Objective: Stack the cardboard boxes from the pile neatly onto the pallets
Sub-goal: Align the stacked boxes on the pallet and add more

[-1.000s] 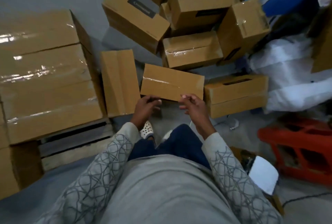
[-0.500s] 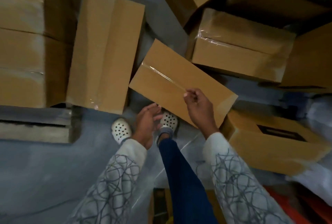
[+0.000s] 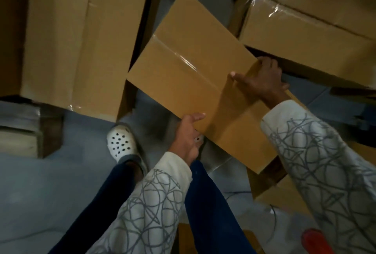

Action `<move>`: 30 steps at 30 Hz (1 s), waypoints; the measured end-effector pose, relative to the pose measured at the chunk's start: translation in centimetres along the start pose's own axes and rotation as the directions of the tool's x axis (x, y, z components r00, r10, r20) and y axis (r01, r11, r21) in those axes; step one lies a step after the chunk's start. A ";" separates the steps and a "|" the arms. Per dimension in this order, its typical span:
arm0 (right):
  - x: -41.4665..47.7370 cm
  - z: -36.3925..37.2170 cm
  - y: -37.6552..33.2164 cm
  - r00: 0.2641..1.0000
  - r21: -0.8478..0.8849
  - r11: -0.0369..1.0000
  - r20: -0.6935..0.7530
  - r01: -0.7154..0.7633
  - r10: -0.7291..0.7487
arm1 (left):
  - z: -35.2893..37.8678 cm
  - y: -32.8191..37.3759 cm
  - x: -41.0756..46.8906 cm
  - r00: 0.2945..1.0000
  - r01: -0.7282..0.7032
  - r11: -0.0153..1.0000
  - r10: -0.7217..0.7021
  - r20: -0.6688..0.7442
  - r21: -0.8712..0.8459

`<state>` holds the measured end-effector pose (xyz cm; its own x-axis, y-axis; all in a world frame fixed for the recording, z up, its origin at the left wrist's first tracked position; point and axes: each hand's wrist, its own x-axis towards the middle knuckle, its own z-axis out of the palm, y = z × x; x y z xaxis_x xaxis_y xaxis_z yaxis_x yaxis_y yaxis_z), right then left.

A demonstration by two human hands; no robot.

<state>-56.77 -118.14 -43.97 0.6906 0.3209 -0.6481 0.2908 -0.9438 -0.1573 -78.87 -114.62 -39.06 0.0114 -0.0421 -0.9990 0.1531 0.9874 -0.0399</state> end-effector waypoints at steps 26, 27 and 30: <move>-59.6 -15.0 -30.7 0.756 0.008 0.757 -0.048 0.654 -0.653 | -34.6 -5.2 -46.5 0.809 -0.567 0.584 0.263 -0.526 -0.580; -61.2 -13.9 -31.7 0.736 -0.004 0.736 -0.034 0.677 -0.677 | -36.2 -5.6 -48.4 0.783 -0.603 0.546 0.267 -0.561 -0.582; -65.6 -11.0 -34.5 0.693 -0.017 0.693 0.014 0.720 -0.720 | -41.2 -6.6 -50.6 0.722 -0.675 0.446 0.235 -0.651 -0.588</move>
<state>-104.81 -105.70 12.15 0.2602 0.9012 -0.3465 0.7104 -0.4218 -0.5635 -121.21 -112.77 11.01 -0.5991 0.3008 -0.7420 -0.5203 0.5581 0.6463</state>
